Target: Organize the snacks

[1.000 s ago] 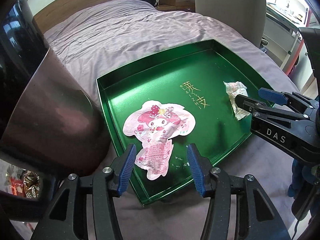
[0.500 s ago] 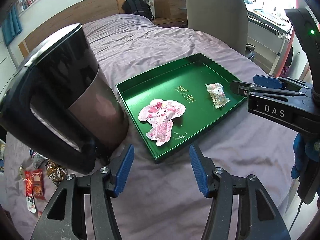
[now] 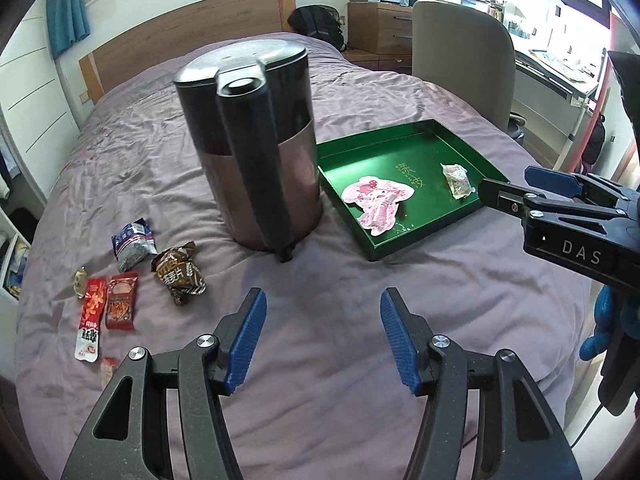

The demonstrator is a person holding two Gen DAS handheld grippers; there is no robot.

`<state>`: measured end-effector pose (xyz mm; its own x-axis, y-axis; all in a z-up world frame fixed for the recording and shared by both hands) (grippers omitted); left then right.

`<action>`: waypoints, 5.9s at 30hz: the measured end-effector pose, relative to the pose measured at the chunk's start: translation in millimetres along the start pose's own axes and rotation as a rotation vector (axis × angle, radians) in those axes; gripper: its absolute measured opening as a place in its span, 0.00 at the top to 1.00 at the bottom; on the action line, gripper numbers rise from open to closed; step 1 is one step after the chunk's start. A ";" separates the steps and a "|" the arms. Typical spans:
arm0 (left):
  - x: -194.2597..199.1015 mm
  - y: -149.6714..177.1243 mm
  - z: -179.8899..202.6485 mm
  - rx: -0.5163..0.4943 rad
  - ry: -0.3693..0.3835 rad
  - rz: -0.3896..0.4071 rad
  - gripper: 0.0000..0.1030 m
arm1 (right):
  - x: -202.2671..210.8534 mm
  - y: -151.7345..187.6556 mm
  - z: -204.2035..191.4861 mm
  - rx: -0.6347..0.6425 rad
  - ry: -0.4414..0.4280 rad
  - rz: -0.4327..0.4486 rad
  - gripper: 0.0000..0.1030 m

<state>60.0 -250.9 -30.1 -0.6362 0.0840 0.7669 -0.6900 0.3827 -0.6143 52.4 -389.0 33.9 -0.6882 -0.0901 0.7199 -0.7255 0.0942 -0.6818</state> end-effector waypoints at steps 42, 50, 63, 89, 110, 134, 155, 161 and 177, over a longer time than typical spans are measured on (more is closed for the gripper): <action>21.3 107.0 -145.1 0.181 -0.148 -0.034 0.45 | 2.4 74.4 -165.6 0.115 -0.121 -0.103 0.00; 5.7 127.5 -177.4 0.229 -0.174 -0.070 0.44 | -12.0 74.6 -184.4 0.144 -0.128 -0.129 0.00; -15.3 162.6 -254.4 0.311 -0.238 -0.125 0.44 | -58.5 67.7 -215.9 0.156 -0.182 -0.181 0.00; -101.7 163.5 -268.1 0.299 -0.146 -0.253 0.43 | -161.7 35.4 -256.3 0.184 -0.256 -0.241 0.00; -149.1 164.7 -270.9 0.359 -0.123 -0.278 0.43 | -256.8 16.2 -267.0 0.177 -0.247 -0.288 0.00; -153.0 155.3 -262.6 0.363 -0.101 -0.175 0.70 | -280.5 12.3 -272.4 0.223 -0.236 -0.259 0.00; -152.5 153.5 -259.6 0.392 -0.033 -0.143 0.81 | -262.9 18.0 -274.6 0.240 -0.216 -0.216 0.01; -148.1 154.3 -257.7 0.382 -0.046 -0.135 0.81 | -242.6 25.1 -273.0 0.240 -0.224 -0.220 0.01; -125.9 151.9 -251.4 0.400 -0.027 -0.100 0.81 | -194.1 70.6 -270.6 0.255 -0.185 -0.295 0.01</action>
<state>122.1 27.9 -173.3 -0.5644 0.0382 0.8246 -0.8252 -0.0003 -0.5649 136.4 -96.6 -118.8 -0.4234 -0.2554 0.8692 -0.8539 -0.2078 -0.4771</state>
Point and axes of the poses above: each gripper's, at about its wrist camera, not at the fingertips, and x roughly against the way its jaws point, z to its right, y to its underside, the point moved 10 cm from there along -x, roughly the way its jaws point, and after that the axes turned 11 degrees about -y, right-handed, at the moved point
